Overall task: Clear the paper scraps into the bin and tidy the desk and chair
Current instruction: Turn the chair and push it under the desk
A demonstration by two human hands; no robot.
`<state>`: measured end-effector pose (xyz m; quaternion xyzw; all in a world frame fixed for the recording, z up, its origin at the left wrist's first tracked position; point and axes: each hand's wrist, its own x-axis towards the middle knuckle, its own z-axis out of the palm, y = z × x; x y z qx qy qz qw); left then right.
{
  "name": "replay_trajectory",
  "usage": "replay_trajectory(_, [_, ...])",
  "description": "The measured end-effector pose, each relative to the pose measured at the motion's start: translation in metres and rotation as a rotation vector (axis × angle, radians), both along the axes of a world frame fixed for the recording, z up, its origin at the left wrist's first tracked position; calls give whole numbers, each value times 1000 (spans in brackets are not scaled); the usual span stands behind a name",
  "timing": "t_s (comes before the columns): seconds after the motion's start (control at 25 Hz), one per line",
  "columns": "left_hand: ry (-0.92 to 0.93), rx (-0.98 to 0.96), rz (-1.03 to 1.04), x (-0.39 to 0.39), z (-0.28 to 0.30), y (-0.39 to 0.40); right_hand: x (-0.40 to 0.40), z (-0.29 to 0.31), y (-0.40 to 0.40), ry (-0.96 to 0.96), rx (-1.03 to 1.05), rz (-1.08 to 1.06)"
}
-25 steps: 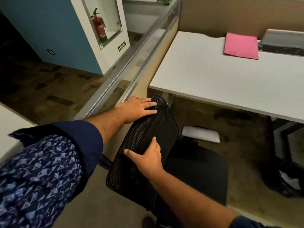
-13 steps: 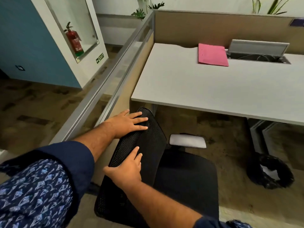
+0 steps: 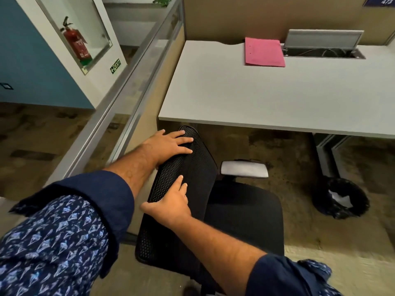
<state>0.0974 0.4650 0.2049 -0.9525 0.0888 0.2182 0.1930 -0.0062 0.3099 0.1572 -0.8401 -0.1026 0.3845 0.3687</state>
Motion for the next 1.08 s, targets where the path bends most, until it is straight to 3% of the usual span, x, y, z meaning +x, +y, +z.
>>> replay_trajectory(0.48, [-82,-155,-25,16,-24,-85,23,-13,-103,-62,-5,26])
replay_trajectory(0.8, [-54,-70,12,16,-21,-154,38,-9,-183,-31,21,101])
replay_trajectory(1.08, [-85,-7,5,-2,-22,-212,50,0,-264,-24,-20,300])
